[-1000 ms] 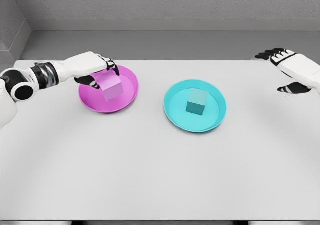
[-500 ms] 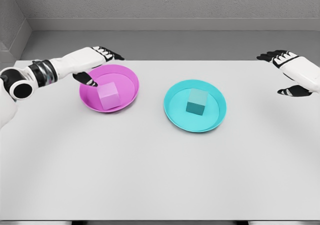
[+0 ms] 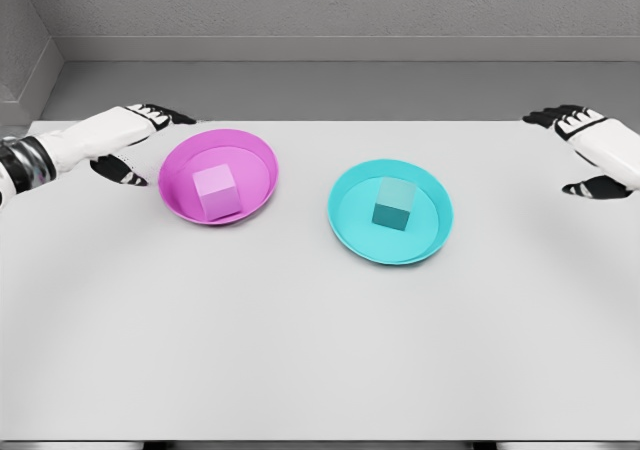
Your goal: Place the blocks in the corresponding plates according to their colors
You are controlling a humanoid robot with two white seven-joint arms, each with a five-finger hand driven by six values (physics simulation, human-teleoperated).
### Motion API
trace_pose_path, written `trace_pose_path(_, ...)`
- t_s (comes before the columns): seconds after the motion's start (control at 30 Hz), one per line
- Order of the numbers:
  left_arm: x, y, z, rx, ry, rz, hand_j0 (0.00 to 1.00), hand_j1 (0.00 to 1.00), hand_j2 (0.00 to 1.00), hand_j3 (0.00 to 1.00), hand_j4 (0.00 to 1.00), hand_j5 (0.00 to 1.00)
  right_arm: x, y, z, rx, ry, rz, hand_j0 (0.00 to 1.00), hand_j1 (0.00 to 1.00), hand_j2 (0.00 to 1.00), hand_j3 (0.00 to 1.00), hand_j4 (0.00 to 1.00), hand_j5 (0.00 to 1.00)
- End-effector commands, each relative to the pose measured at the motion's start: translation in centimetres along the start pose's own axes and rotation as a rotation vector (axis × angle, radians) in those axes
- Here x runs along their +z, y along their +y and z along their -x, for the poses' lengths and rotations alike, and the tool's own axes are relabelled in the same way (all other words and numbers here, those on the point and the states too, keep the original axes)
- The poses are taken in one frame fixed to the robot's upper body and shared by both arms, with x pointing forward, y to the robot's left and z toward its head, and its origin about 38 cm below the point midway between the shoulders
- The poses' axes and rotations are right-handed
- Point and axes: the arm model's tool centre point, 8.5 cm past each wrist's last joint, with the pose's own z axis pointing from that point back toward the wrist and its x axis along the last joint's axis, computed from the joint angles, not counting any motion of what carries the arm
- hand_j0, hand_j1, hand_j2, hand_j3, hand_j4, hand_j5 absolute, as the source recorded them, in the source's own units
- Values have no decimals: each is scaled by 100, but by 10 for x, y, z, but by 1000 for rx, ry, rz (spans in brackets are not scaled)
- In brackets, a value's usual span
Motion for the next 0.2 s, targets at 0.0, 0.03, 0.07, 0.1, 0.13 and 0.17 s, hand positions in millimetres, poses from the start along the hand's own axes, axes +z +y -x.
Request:
trace_pose_path(0.0, 36, 22, 28, 0, 84, -45, 100, 100, 100, 100, 100, 100, 1, -5, 1, -1, 2, 16, 100, 100, 100, 100, 100, 100)
trace_pose_path(0.03, 47, 19, 34, -3, 106, -32, 100, 100, 100, 100, 100, 100, 1, -5, 1, -2, 3, 17, 100, 100, 100, 100, 100, 100)
trace_pose_path(0.07, 56, 19, 40, -1, 126, -34, 100, 100, 100, 100, 100, 100, 1, -5, 1, -2, 5, 16, 100, 100, 100, 100, 100, 100)
trace_pose_path(0.1, 62, 18, 43, 5, 139, -39, 100, 100, 100, 100, 100, 100, 1, -5, 1, -2, 5, 16, 100, 100, 100, 100, 100, 100)
trace_pose_path(0.13, 74, 16, 54, 16, 178, -41, 100, 100, 100, 100, 100, 100, 1, -4, 1, -3, 4, 13, 100, 100, 100, 100, 100, 100)
trace_pose_path(0.17, 77, 17, 56, 17, 185, -41, 100, 100, 100, 100, 100, 100, 1, -4, 1, -3, 4, 13, 100, 100, 100, 100, 100, 100)
